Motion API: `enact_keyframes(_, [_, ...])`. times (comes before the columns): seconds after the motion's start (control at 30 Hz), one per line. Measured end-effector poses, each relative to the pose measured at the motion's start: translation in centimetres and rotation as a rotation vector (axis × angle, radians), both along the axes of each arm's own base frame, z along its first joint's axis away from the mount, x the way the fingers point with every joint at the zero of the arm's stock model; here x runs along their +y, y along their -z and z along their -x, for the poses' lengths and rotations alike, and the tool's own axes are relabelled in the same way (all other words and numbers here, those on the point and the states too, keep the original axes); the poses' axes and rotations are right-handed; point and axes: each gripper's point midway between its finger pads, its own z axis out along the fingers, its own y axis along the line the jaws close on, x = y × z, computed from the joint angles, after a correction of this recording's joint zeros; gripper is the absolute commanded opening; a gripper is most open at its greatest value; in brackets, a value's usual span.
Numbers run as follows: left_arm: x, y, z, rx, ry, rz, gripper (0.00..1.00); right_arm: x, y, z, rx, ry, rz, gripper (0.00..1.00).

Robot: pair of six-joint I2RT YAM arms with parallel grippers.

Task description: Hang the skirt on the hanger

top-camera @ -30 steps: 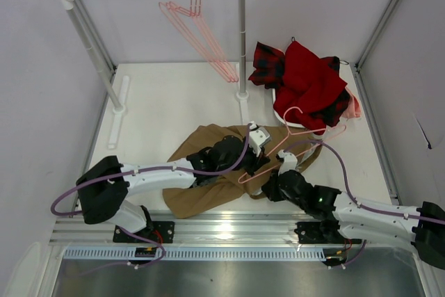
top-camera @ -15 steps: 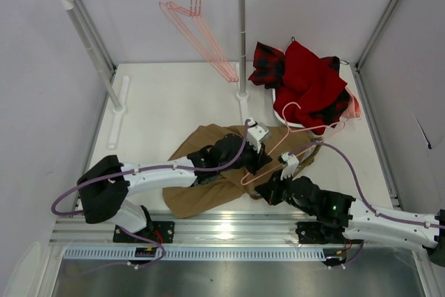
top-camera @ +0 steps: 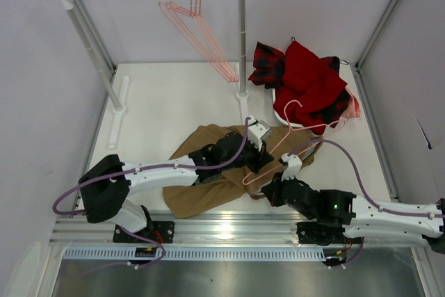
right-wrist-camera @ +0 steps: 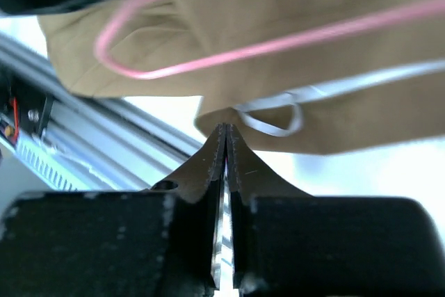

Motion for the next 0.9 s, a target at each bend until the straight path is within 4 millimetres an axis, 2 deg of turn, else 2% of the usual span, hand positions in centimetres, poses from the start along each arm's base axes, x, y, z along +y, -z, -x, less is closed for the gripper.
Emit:
enact_keyframes(0.03, [0.0, 0.0, 0.0, 0.0, 0.0, 0.0, 0.0, -0.6, 0.2, -0.2, 0.013, 0.032, -0.002, 0.14])
enact_keyframes(0.13, [0.0, 0.0, 0.0, 0.0, 0.0, 0.0, 0.0, -2.0, 0.8, -0.7, 0.049, 0.105, -0.03, 0.25])
enact_keyframes(0.27, [0.0, 0.0, 0.0, -0.001, 0.0, -0.002, 0.0, -3.8, 2.8, -1.6, 0.115, 0.215, -0.042, 0.32])
enact_keyframes(0.43, [0.1, 0.1, 0.0, 0.001, 0.0, -0.006, 0.0, -5.1, 5.3, -2.7, 0.206, 0.306, -0.008, 0.36])
enact_keyframes(0.57, [0.1, 0.1, 0.0, -0.002, 0.001, -0.008, 0.0, -4.8, 6.3, -2.9, 0.258, 0.309, 0.006, 0.39])
enact_keyframes(0.9, [0.0, 0.3, 0.0, 0.0, 0.001, -0.011, 0.0, -2.7, 6.0, -2.2, 0.294, 0.23, -0.067, 0.41])
